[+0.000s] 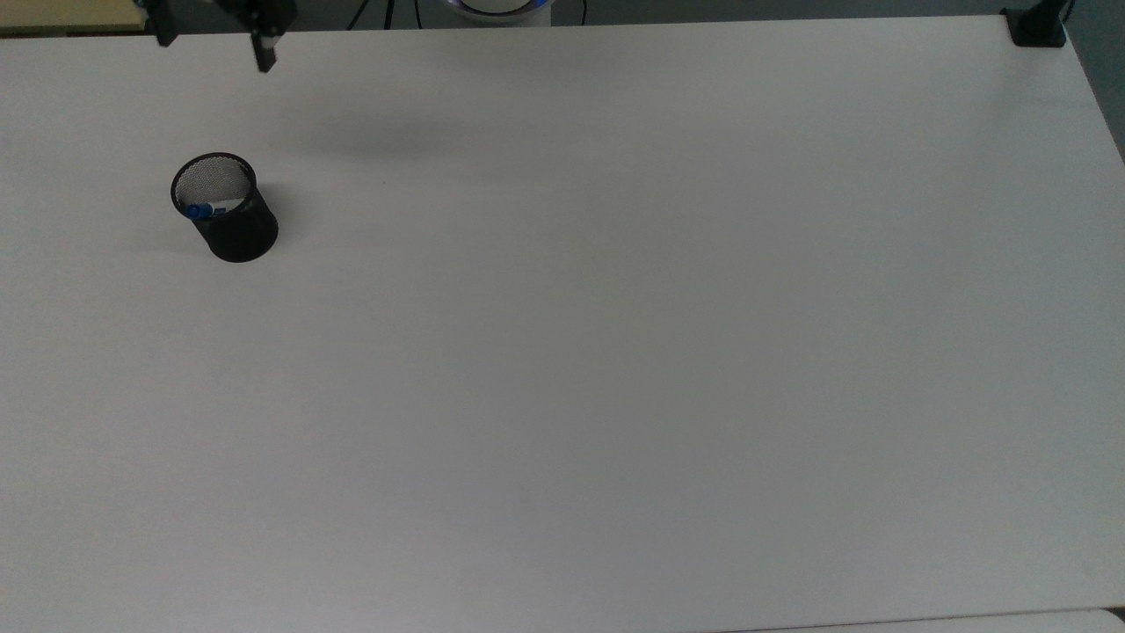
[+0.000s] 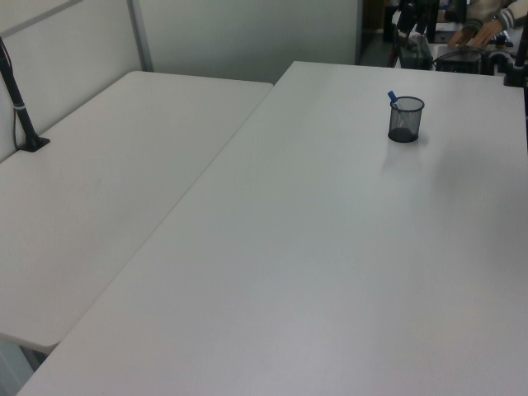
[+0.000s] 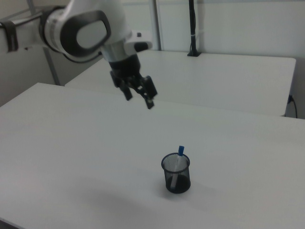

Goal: Insert the marker

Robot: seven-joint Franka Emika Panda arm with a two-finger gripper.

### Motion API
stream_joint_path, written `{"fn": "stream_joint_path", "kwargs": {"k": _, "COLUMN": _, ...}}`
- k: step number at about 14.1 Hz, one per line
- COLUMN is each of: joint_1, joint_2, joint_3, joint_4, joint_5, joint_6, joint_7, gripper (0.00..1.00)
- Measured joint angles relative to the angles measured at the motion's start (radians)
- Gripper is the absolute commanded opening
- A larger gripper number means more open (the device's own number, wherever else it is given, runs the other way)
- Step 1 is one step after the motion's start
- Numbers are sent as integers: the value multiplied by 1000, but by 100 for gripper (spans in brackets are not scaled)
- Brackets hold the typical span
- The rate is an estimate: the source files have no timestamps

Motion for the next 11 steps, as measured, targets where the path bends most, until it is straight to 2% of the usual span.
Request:
{"fn": "stream_joint_path", "kwargs": {"k": 2, "joint_1": 63, "joint_2": 1, "joint_3": 4, "joint_4": 71, "joint_5": 46, "joint_6": -171, "joint_7": 7, "gripper": 100}}
{"fn": "stream_joint_path", "kwargs": {"k": 3, "joint_1": 93, "joint_2": 2, "joint_3": 4, "joint_4": 82, "joint_5": 54, "joint_6": -206, "joint_7": 24, "gripper": 100}}
{"fn": "stream_joint_path", "kwargs": {"k": 6, "joint_1": 185, "joint_2": 36, "joint_3": 6, "joint_4": 85, "joint_5": 44, "joint_6": -202, "joint_7": 59, "gripper": 100}}
{"fn": "stream_joint_path", "kwargs": {"k": 9, "joint_1": 201, "joint_2": 94, "joint_3": 6, "joint_4": 111, "joint_5": -10, "joint_6": -133, "joint_7": 59, "gripper": 100}}
{"fn": "stream_joint_path", "kwargs": {"k": 11, "joint_1": 204, "joint_2": 109, "joint_3": 6, "joint_4": 134, "joint_5": -11, "joint_6": -132, "joint_7": 59, "gripper": 100}}
